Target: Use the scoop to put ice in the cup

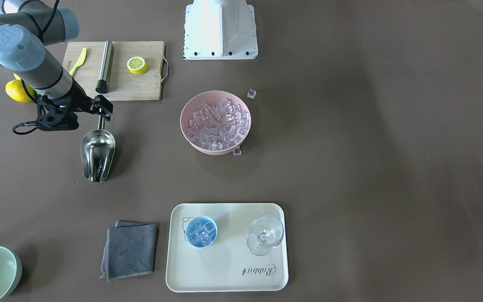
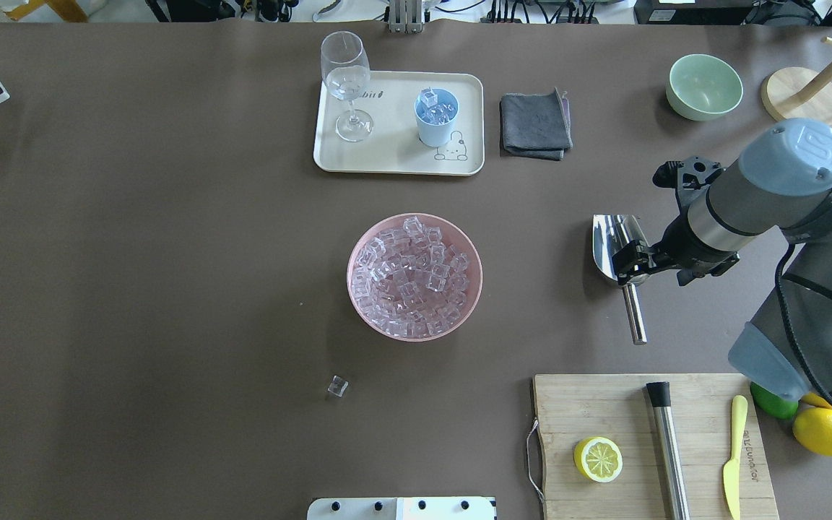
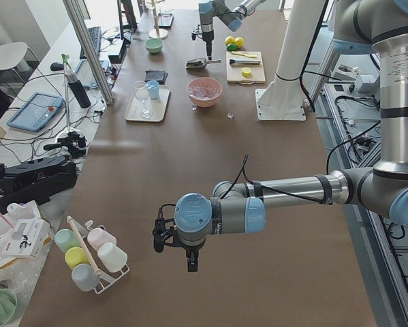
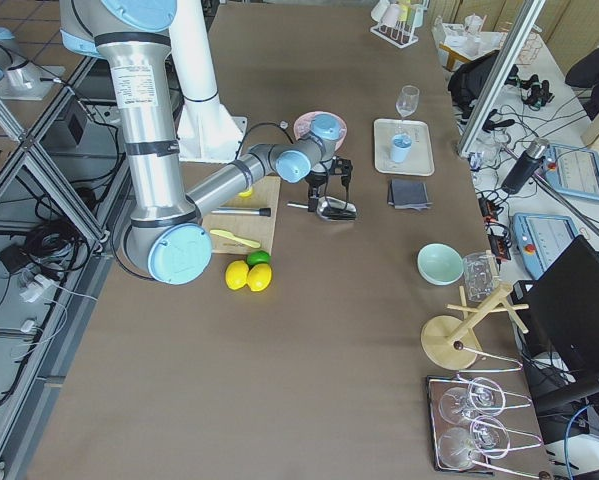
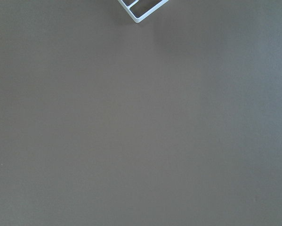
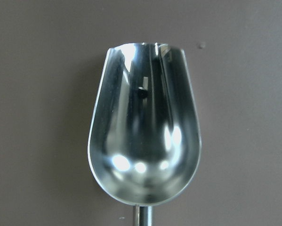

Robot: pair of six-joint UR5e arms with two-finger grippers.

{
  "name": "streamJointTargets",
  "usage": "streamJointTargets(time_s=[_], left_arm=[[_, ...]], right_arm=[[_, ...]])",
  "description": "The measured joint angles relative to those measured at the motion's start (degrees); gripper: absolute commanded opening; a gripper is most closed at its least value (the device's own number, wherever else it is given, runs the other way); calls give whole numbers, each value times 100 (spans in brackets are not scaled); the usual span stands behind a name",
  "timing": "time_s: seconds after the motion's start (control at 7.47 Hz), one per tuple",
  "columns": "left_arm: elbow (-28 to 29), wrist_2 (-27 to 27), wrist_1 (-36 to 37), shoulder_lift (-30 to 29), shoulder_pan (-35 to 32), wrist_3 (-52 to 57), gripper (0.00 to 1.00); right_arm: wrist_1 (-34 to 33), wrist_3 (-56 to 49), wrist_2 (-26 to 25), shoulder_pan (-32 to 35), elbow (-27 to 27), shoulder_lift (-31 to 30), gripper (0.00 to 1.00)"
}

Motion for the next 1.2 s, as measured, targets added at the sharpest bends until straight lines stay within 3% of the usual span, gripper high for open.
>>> streamJointTargets(time_s=[0.4,0.8,1.2], left_arm=[[17,0,0,-3,1,0,98],[141,0,0,-62,1,0,98],[156,0,0,-70,-11,0,98]], right_arm=[[-377,-1032,-43,728,285,-301,99],[-435,-2803,183,1971,352,-1213,99],[-446,-4963,709,3811,-311,-1951,99]])
